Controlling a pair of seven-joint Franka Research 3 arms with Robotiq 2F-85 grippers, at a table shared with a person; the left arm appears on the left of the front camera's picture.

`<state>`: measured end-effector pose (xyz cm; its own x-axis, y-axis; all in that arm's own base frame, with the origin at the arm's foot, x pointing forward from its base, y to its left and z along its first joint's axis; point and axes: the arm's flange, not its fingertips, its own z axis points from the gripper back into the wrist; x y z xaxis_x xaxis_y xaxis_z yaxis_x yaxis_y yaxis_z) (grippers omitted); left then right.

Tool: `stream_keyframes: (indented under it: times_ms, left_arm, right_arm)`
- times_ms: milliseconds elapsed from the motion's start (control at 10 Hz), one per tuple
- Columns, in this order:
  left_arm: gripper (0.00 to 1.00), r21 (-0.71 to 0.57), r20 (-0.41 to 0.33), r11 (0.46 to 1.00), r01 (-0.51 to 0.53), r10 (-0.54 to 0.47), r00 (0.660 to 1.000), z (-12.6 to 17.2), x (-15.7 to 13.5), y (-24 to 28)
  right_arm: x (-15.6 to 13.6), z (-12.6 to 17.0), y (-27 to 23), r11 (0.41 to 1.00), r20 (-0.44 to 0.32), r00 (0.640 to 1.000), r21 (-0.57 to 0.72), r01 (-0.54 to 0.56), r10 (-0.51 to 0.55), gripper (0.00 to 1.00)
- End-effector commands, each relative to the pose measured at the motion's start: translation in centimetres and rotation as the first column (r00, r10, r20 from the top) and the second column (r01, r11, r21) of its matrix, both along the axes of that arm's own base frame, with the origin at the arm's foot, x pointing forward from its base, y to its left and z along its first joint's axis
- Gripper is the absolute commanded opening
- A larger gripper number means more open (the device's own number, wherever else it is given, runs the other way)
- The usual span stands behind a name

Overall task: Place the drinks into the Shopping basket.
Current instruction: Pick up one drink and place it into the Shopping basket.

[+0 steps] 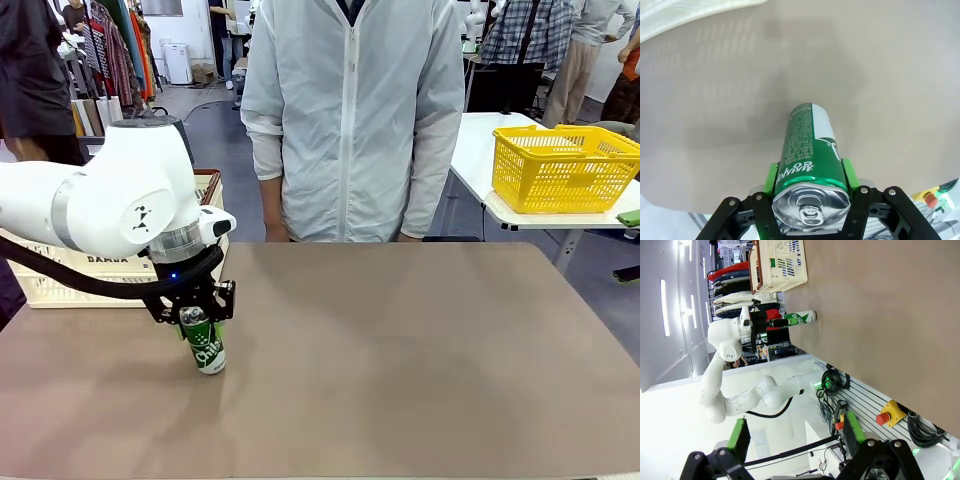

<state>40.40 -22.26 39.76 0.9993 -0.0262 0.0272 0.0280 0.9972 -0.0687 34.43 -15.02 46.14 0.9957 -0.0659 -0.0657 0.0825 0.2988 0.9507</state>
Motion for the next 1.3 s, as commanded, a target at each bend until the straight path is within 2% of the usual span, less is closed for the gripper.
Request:
stream_keyframes:
  times_ms: [0, 100, 200, 300, 400, 500, 600, 700, 800, 900, 1000, 1100, 1200]
  left_arm:
    - [0.0, -0.061, 0.023, 0.998, -0.017, 0.019, 1.0, 4.8, -0.7, 3.5]
    - [0.0, -0.085, 0.012, 0.996, 0.012, -0.011, 1.0, 8.1, -0.9, 5.8]
    - [0.0, -0.118, 0.035, 0.993, -0.012, 0.017, 0.999, 12.8, -0.7, 8.9]
    - [0.0, -0.155, 0.028, 0.988, 0.004, 0.0, 1.0, 17.7, 0.3, 12.5]
    - [0.0, -0.161, 0.107, 0.985, -0.054, 0.072, 0.992, 22.5, 2.2, 16.5]
    - [0.0, -0.164, 0.179, 0.982, -0.094, 0.123, 0.976, 25.3, 4.5, 19.7]
    - [0.0, -0.135, 0.259, 0.976, -0.17, 0.201, 0.945, 26.7, 7.0, 22.6]
    - [0.0, -0.147, 0.309, 0.974, -0.171, 0.21, 0.928, 27.5, 9.3, 25.2]
    - [0.0, -0.17, 0.328, 0.961, -0.216, 0.262, 0.908, 27.6, 11.5, 27.2]
    - [0.0, -0.175, 0.293, 0.958, -0.227, 0.271, 0.917, 26.9, 13.6, 28.1]
    - [0.0, -0.199, 0.249, 0.931, -0.307, 0.351, 0.903, 26.4, 14.5, 27.9]
    - [0.0, -0.158, 0.316, 0.96, -0.231, 0.271, 0.909, 26.8, 12.0, 29.0]
    - [0.0, -0.158, 0.316, 0.96, -0.231, 0.271, 0.909, 26.8, 12.0, 29.0]
  right_arm:
    - [-0.1, 0.5, 0.1, 1.0, -0.015, 1.0, 0.001, 0.001, 0.0, 1.0]
    - [-0.1, 0.5, 0.1, 1.0, -0.015, 1.0, 0.001, 0.001, 0.0, 1.0]
    - [-0.1, 0.5, 0.1, 1.0, -0.015, 1.0, 0.001, 0.001, 0.0, 1.0]
    - [-0.1, 0.5, 0.1, 1.0, -0.015, 1.0, 0.001, 0.001, 0.0, 1.0]
    - [-0.1, 0.5, 0.1, 1.0, -0.015, 1.0, 0.001, 0.001, 0.0, 1.0]
    - [-0.1, 0.5, 0.1, 1.0, -0.015, 1.0, 0.001, 0.001, 0.0, 1.0]
    - [-0.1, 0.5, 0.1, 1.0, -0.015, 1.0, 0.001, 0.001, 0.0, 1.0]
    - [-0.1, 0.5, 0.1, 1.0, -0.015, 1.0, 0.001, 0.001, 0.0, 1.0]
    - [-0.1, 0.5, 0.1, 1.0, -0.015, 1.0, 0.001, 0.001, 0.0, 1.0]
    - [-0.1, 0.5, 0.1, 1.0, -0.015, 1.0, 0.001, 0.001, 0.0, 1.0]
    - [-0.1, 0.5, 0.1, 1.0, -0.015, 1.0, 0.001, 0.001, 0.0, 1.0]
    - [-0.1, 0.5, 0.1, 1.0, -0.015, 1.0, 0.001, 0.001, 0.0, 1.0]
    - [-0.1, 0.5, 0.1, 1.0, -0.015, 1.0, 0.001, 0.001, 0.0, 1.0]
